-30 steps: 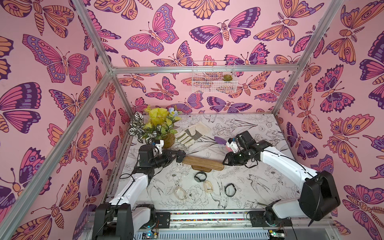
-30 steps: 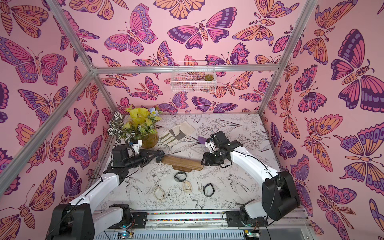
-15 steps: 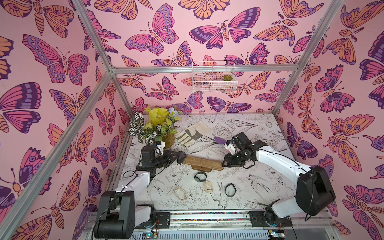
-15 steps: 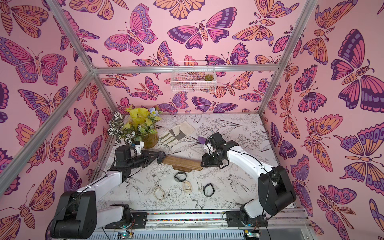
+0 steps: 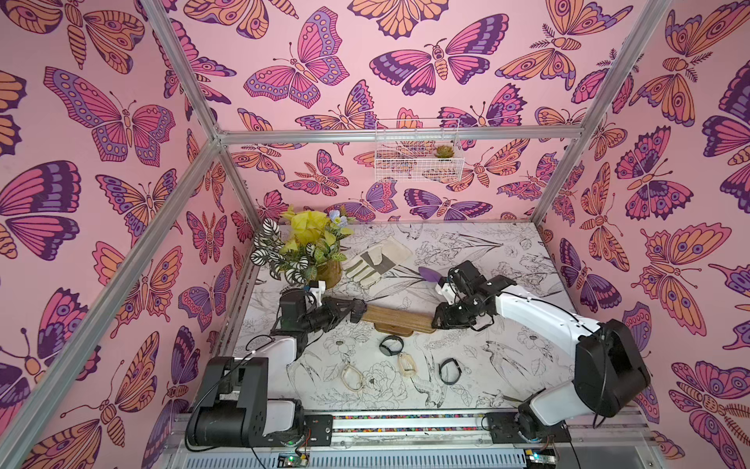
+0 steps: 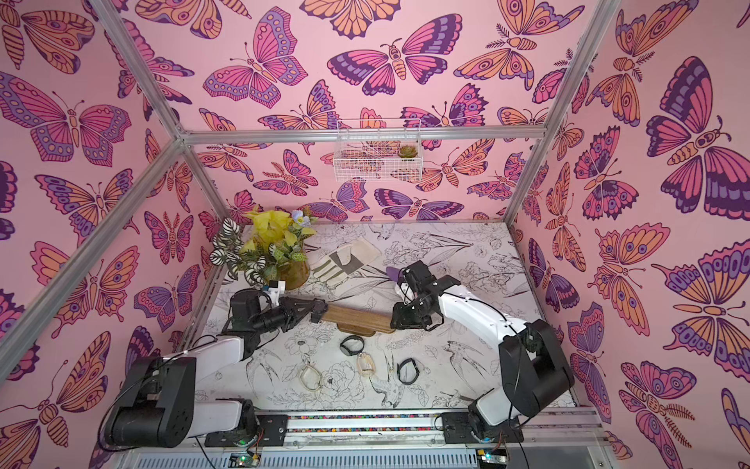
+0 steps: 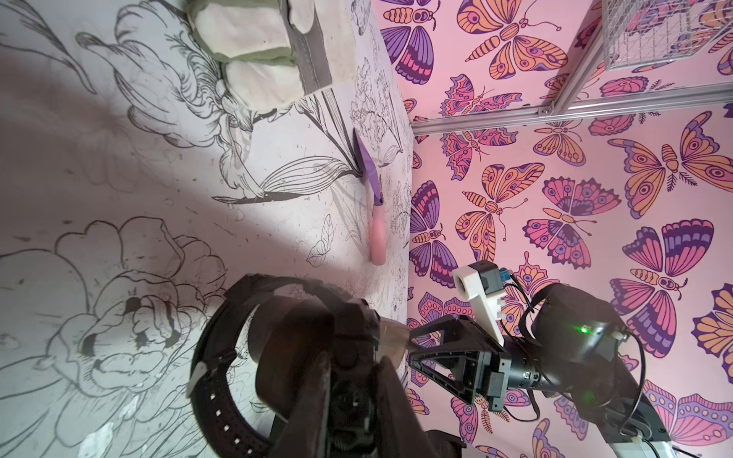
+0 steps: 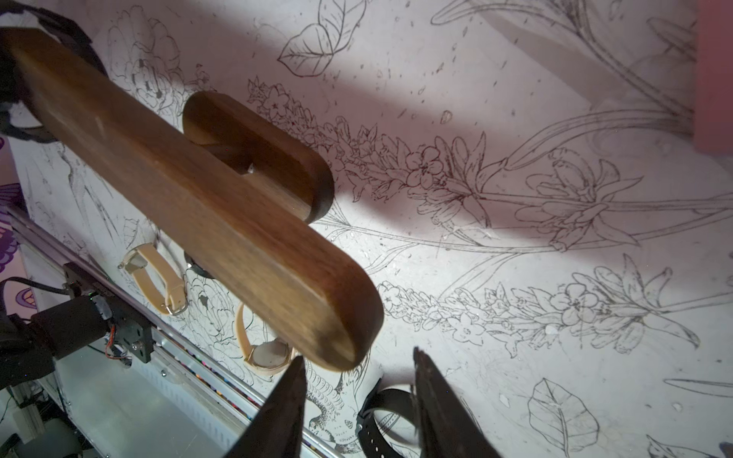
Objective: Place watch on stand
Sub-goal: Place the watch on the stand.
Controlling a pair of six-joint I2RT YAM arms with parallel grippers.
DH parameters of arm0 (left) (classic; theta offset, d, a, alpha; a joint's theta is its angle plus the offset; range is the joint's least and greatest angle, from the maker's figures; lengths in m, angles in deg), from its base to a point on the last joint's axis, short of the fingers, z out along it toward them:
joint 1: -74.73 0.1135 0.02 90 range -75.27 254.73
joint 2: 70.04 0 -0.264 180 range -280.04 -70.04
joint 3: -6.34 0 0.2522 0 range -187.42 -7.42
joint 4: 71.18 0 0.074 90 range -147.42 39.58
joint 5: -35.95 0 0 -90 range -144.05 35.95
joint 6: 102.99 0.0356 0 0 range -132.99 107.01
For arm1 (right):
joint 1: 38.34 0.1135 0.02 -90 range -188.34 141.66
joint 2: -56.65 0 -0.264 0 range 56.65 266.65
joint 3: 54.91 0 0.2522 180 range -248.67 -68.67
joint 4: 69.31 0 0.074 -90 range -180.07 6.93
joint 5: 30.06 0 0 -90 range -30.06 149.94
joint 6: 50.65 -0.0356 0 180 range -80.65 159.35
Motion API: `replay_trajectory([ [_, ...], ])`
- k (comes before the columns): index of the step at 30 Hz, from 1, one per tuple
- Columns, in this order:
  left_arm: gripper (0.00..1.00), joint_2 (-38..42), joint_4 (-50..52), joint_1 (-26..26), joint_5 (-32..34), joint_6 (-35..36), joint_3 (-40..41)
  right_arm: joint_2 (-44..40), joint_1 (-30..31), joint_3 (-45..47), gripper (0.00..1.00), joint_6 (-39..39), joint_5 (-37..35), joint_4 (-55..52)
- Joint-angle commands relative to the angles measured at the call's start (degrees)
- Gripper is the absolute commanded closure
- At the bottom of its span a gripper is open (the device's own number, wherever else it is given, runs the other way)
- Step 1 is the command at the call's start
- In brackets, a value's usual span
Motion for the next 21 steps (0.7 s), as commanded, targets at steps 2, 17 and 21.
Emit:
replay_trajectory([
  [2,0.90,-1.29,-1.29,-0.21,-2.34,-0.02,1.37,2.23,0.45,-1.09,0.57,-0.49,-2.41,1.07],
  [17,0.90,1.39,-1.39,-1.80,-0.29,-1.53,3.06,6.87,0.49,-3.98,0.60,-0.36,-0.66,3.12],
  [21,0.90,1.25,-2.06,-4.61,1.91,-2.13,3.06,7.02,0.49,-4.01,0.60,-0.56,-0.27,3.55],
])
